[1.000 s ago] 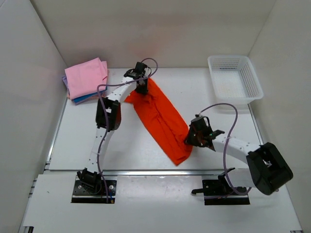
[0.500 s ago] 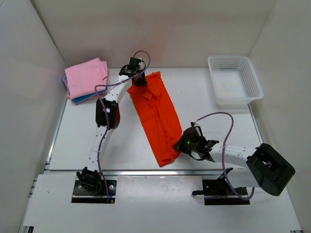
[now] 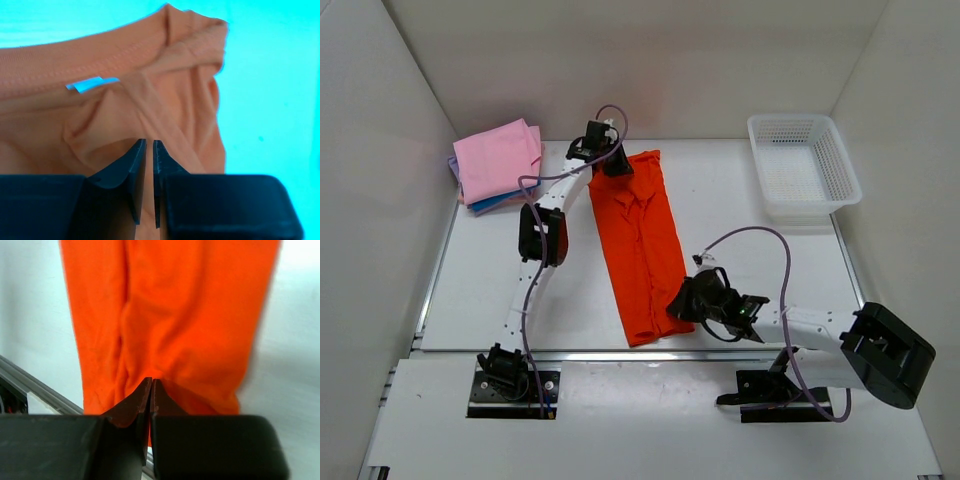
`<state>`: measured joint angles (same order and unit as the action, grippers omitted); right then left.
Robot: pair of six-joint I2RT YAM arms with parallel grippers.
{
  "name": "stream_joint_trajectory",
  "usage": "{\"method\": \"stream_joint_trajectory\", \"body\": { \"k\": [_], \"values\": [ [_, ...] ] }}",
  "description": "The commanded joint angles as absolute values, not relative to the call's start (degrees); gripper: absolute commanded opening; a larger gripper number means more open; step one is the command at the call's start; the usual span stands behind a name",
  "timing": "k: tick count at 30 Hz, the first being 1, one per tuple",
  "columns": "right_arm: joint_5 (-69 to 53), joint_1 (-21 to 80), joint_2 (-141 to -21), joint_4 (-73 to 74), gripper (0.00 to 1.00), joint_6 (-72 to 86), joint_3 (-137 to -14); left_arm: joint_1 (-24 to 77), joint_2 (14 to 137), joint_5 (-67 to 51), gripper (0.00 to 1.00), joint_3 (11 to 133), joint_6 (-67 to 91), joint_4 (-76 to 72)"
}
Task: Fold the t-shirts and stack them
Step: Rotate the tshirt 95 degrees
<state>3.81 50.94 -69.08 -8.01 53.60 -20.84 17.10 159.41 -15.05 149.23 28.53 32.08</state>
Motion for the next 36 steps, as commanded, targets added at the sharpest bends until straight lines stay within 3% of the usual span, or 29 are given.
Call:
{"method": "stream_joint_trajectory", "body": {
  "k": [1, 3, 6, 9, 15, 27, 32, 36],
  "values": [
    [5.09, 51.76, -66.9, -9.15, 0.0, 41.69, -25.57, 16.96, 146.46, -18.02, 0.23, 150.13, 26.64, 33.83],
    [5.01, 49.41, -64.09, -8.53, 0.0, 39.39, -25.67, 17.05, 140.47, -17.67, 0.25, 144.19, 24.62, 35.5],
    [0.54, 43.09, -62.14, -7.13, 0.0, 36.57, -25.84, 17.14, 126.52, -17.4, 0.26, 118.57, 23.99, 29.48],
    [-6.58, 38.16, -64.76, -1.86, 0.0, 32.97, -28.55, 18.1, 118.33, -15.22, 0.26, 100.7, 22.77, 25.94],
    [-12.56, 39.28, -69.07, -0.18, 0.0, 30.85, -28.74, 21.17, 113.29, -16.34, 0.25, 79.56, 23.55, 21.1],
    [-17.75, 37.79, -74.79, 5.88, 0.0, 31.48, -25.22, 26.54, 114.25, -16.88, 0.19, 67.07, 23.21, 22.14],
    [-18.19, 37.44, -77.34, 7.56, 0.0, 29.54, -24.96, 24.09, 115.14, -13.98, 0.2, 68.55, 19.25, 25.83],
    [-20.29, 37.79, -77.43, 8.26, 0.0, 30.49, -24.18, 20.05, 121.45, -13.53, 0.21, 77.31, 15.31, 31.18]
  ]
}}
